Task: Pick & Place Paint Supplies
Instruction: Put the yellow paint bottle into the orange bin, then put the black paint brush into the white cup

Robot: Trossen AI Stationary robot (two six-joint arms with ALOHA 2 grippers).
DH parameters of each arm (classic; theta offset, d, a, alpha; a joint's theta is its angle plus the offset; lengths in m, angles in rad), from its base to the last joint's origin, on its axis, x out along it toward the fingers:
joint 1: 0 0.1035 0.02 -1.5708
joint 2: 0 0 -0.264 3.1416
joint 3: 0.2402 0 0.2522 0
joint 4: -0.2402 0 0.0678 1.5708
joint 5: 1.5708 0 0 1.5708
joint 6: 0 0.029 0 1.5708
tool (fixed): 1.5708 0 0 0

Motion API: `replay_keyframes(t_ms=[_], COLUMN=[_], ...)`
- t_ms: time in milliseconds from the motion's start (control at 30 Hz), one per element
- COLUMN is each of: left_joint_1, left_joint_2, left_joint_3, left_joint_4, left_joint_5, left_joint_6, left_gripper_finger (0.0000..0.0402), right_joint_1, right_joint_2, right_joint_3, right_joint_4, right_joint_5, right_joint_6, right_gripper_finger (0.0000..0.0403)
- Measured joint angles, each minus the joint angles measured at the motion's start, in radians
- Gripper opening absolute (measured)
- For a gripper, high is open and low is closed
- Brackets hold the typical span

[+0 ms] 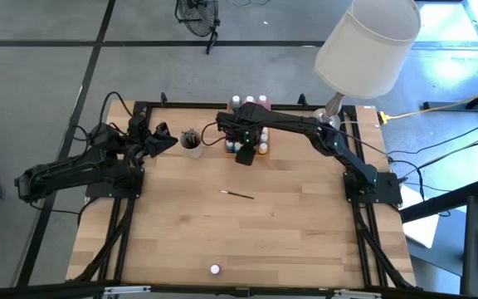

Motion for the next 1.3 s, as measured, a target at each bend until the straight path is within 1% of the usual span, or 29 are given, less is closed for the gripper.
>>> replay_keyframes(t_ms=[200,333,667,967,1067,1167,1300], left_joint_1=[0.0,0.0,0.0,0.0,0.0,0.0,0.0], left_joint_2=[0.0,0.0,0.0,0.0,0.0,0.0,0.0], left_joint_3=[0.0,0.0,0.0,0.0,0.0,0.0,0.0], left_joint_4=[0.0,0.0,0.0,0.0,0.0,0.0,-0.001], left_joint_5=[0.0,0.0,-0.001,-0.002,-0.002,-0.002,-0.002], left_joint_6=[0.0,0.0,0.0,0.001,0.001,0.001,-0.003], left_gripper_finger=[0.0063,0.0063,0.0063,0.0063,0.0063,0.0063,0.0063], right_joint_1=[-0.001,0.0,0.0,0.001,0.006,0.02,0.037], right_joint_2=[0.0,0.0,-0.007,-0.04,-0.04,-0.039,-0.054], right_joint_3=[0.0,0.0,0.0,0.002,0.019,0.054,0.058], right_joint_4=[-0.017,-0.037,-0.048,-0.052,-0.053,-0.052,-0.054], right_joint_5=[0.006,0.03,0.031,0.028,0.021,-0.011,0.022], right_joint_6=[0.003,0.003,0.0,0.0,0.002,-0.01,-0.012], right_gripper_finger=[0.019,0.019,0.0191,0.0191,0.0191,0.0191,0.0191])
